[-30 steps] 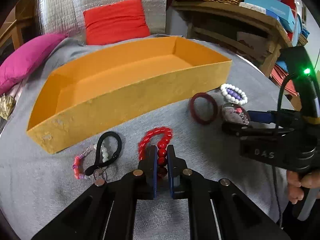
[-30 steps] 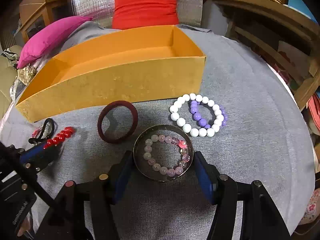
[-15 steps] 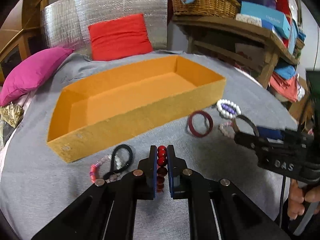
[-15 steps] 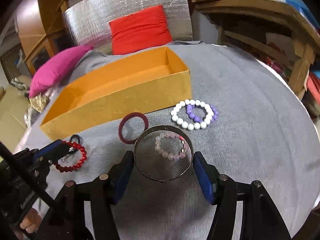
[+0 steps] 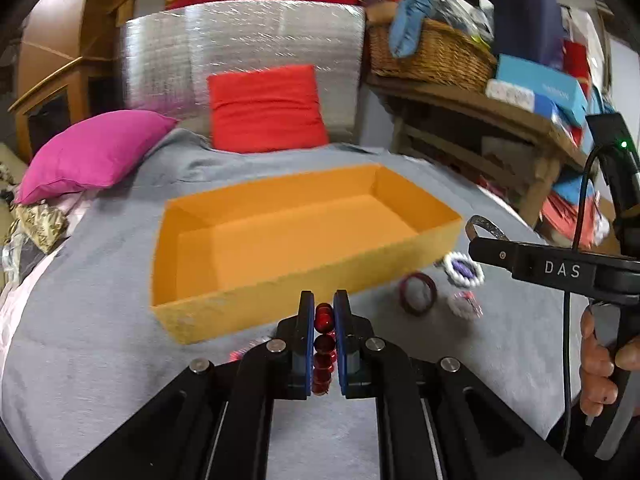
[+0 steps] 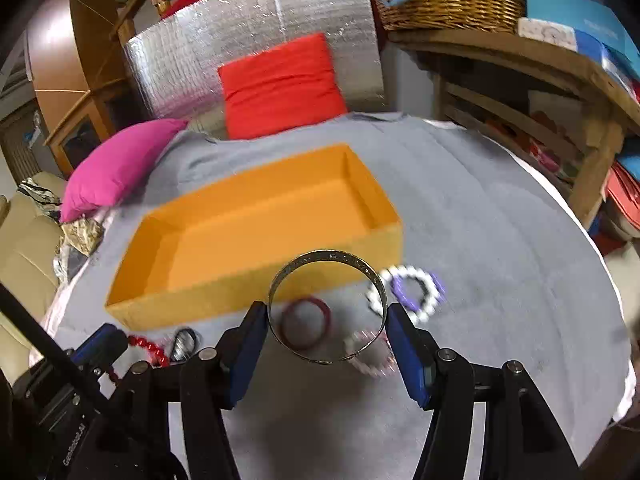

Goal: Organize jewelry
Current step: 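Lift and carry both held bracelets over the orange box, then open both grippers to drop the bracelets into the orange box, then withdraw both grippers back toward the remaining jewelry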

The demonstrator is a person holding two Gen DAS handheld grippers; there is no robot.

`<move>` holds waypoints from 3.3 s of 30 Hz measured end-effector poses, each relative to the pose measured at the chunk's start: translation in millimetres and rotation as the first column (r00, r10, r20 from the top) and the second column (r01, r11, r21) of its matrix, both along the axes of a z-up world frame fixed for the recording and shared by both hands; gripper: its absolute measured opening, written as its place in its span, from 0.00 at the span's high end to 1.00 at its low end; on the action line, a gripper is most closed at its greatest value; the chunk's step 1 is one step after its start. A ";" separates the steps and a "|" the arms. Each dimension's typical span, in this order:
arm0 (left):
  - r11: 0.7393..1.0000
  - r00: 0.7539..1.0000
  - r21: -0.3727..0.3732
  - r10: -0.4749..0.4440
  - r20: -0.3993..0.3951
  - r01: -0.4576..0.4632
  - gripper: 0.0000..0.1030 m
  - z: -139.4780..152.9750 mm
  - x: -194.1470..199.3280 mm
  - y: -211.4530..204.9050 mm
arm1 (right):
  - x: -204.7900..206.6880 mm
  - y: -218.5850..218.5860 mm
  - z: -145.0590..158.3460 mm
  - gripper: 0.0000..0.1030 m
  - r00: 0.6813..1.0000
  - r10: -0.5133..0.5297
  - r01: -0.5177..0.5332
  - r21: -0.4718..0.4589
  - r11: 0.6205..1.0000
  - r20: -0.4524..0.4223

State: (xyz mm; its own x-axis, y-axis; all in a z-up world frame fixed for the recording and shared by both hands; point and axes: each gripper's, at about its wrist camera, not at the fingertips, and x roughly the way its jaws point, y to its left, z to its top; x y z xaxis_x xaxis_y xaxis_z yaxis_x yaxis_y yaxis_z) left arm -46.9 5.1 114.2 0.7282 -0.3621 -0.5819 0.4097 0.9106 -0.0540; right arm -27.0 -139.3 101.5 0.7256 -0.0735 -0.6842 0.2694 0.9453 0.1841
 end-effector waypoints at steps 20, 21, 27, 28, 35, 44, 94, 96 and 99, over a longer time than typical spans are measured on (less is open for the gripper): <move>0.964 0.987 -0.223 0.155 0.034 -0.144 0.90 7.6 74.7 76.7 | 88.7 -4.9 8.3 0.38 0.985 0.066 -0.089 0.139 0.986 0.161; 0.965 0.988 -0.222 0.152 0.038 -0.140 0.90 6.3 79.1 75.7 | 93.1 -7.1 4.0 0.38 0.985 0.065 -0.088 0.144 0.986 0.158; 0.975 0.989 -0.162 0.150 -0.013 -0.150 0.90 -12.3 106.2 63.9 | 123.4 -11.3 -27.0 0.38 0.995 0.094 -0.098 0.167 0.981 0.032; 0.976 0.989 -0.159 0.150 -0.018 -0.151 0.90 -13.8 108.7 62.6 | 128.8 -10.1 -31.5 0.38 0.994 0.106 -0.105 0.170 0.980 0.007; 0.966 0.987 -0.210 0.136 -0.090 -0.152 0.90 -22.5 124.9 55.6 | 138.5 -6.0 -44.1 0.38 0.992 0.125 -0.121 0.124 0.985 -0.029; 0.942 0.979 -0.281 0.144 -0.147 -0.181 0.59 -21.8 119.7 67.5 | 126.7 -16.7 -34.2 0.27 0.994 0.110 -0.109 0.147 0.983 0.002; 0.992 0.956 0.102 0.098 -0.277 -0.072 0.50 -65.8 53.3 17.3 | 12.3 -80.4 -84.1 0.59 0.975 0.094 -0.040 0.257 0.966 -0.203; 0.992 0.954 0.104 0.095 -0.284 -0.067 0.56 -68.3 58.3 14.0 | 13.1 -76.9 -85.3 0.59 0.974 0.097 -0.042 0.254 0.966 -0.206; 0.992 0.955 0.108 0.091 -0.281 -0.063 0.61 -69.5 63.3 9.1 | 14.8 -73.2 -86.8 0.59 0.974 0.094 -0.041 0.248 0.968 -0.207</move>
